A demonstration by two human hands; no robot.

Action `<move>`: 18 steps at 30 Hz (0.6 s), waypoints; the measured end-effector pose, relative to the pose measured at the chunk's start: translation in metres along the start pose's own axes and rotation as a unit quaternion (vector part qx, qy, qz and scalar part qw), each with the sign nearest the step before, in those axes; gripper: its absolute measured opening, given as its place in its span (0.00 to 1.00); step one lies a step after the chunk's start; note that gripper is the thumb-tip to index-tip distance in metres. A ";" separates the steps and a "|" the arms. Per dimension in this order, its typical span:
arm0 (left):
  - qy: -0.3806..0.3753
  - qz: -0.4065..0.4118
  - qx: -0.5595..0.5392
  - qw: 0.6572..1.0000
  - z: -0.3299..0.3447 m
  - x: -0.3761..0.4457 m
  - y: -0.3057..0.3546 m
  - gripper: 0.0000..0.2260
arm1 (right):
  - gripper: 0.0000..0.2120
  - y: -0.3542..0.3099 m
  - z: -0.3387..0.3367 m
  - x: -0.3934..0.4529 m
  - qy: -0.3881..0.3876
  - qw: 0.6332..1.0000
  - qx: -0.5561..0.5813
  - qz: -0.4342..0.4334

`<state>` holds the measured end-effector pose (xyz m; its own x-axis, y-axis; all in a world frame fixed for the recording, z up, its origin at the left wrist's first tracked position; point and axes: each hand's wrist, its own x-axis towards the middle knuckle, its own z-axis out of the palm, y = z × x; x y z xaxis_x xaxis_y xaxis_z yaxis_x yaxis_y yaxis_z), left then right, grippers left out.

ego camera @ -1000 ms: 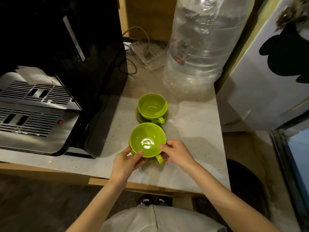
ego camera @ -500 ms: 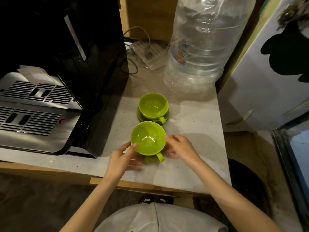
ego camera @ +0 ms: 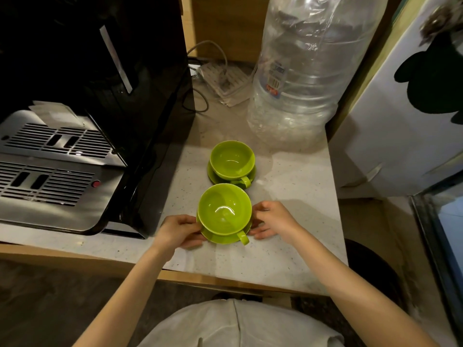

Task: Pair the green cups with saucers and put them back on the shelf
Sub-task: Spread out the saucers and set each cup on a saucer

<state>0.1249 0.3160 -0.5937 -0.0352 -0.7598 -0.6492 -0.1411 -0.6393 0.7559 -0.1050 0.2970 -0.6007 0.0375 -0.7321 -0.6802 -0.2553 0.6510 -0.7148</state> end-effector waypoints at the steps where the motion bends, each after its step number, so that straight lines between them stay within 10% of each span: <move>1: 0.008 0.000 0.002 1.000 0.002 0.001 0.000 0.03 | 0.07 0.001 0.001 0.002 0.001 1.000 -0.007 -0.003; 18: -0.033 0.044 0.004 0.998 0.005 -0.022 0.024 0.06 | 0.08 -0.010 -0.017 -0.030 -0.014 0.998 0.043 -0.042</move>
<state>0.1179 0.3179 -0.5621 -0.1136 -0.8030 -0.5851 -0.1427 -0.5696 0.8094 -0.1200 0.3090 -0.5698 0.0827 -0.7803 -0.6199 -0.1654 0.6026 -0.7807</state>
